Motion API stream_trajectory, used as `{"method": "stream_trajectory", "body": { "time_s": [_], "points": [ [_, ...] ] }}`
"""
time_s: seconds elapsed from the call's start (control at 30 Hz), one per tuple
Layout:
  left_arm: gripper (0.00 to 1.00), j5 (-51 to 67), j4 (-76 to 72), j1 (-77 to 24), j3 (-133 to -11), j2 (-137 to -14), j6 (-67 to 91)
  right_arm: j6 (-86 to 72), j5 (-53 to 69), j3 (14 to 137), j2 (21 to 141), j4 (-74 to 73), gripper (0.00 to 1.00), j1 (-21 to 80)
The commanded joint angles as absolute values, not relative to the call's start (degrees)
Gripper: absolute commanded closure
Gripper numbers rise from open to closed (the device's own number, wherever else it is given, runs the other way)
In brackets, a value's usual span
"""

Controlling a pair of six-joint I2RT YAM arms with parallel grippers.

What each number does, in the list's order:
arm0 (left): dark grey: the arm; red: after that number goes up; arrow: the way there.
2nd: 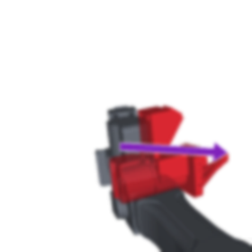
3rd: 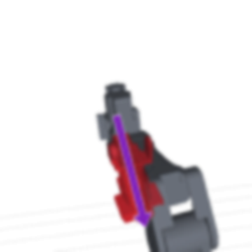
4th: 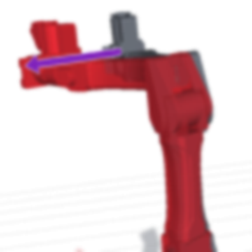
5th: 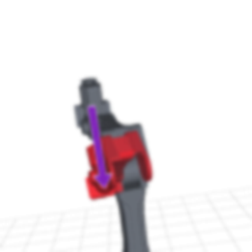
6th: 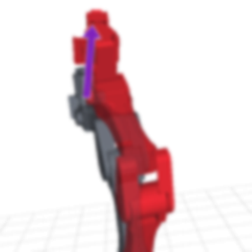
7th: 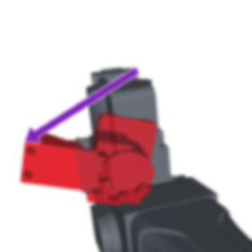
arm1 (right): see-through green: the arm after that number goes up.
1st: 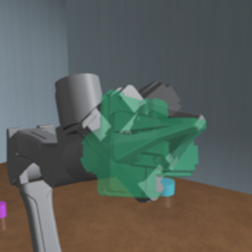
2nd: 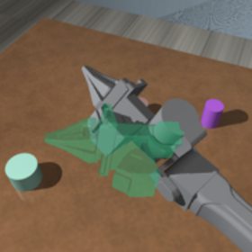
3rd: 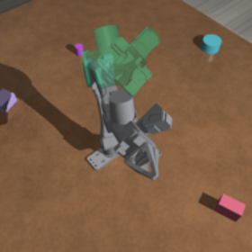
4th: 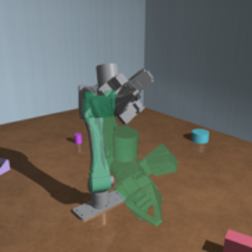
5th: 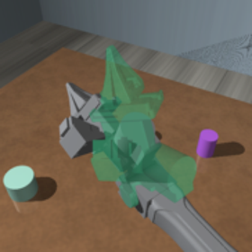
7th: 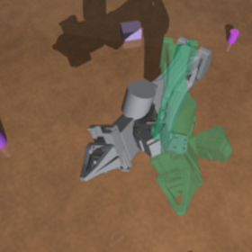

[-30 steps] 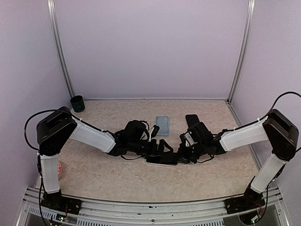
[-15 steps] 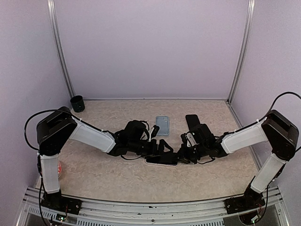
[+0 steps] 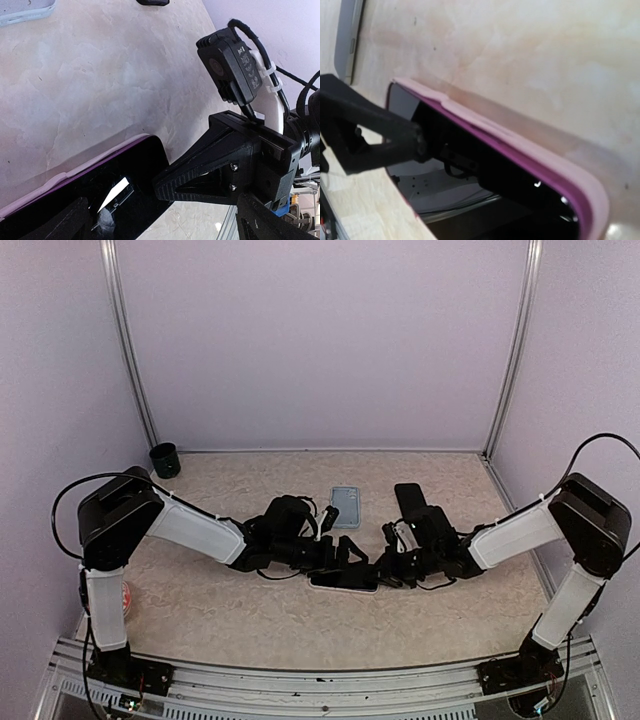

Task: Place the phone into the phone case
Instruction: Adjust the phone and the phone case.

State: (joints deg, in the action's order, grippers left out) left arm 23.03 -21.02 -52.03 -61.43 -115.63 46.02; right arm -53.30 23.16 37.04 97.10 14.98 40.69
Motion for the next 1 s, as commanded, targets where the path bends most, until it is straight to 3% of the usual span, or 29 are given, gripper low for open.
{"method": "stream_trajectory", "body": {
  "time_s": [0.0, 0.27, 0.73, 0.97],
  "points": [
    [0.01, 20.6, -8.7, -51.4, -59.0, -119.2, 46.3, -52.4, 17.4, 30.8, 99.5, -1.3, 1.0, 40.0],
    [0.01, 20.8, -8.8, -51.2, -59.1, -119.2, 46.2, -52.2, 10.9, 30.8, 94.3, -8.3, 1.0, 40.3],
    [0.01, 20.8, -9.1, -51.2, -58.8, -118.7, 46.2, -48.3, -1.0, 41.1, 101.4, -21.4, 1.0, 45.3],
    [0.01, 20.7, -10.1, -51.2, -59.5, -116.3, 45.0, -47.4, 3.4, 43.8, 99.0, -17.8, 1.0, 47.3]
  ]
}}
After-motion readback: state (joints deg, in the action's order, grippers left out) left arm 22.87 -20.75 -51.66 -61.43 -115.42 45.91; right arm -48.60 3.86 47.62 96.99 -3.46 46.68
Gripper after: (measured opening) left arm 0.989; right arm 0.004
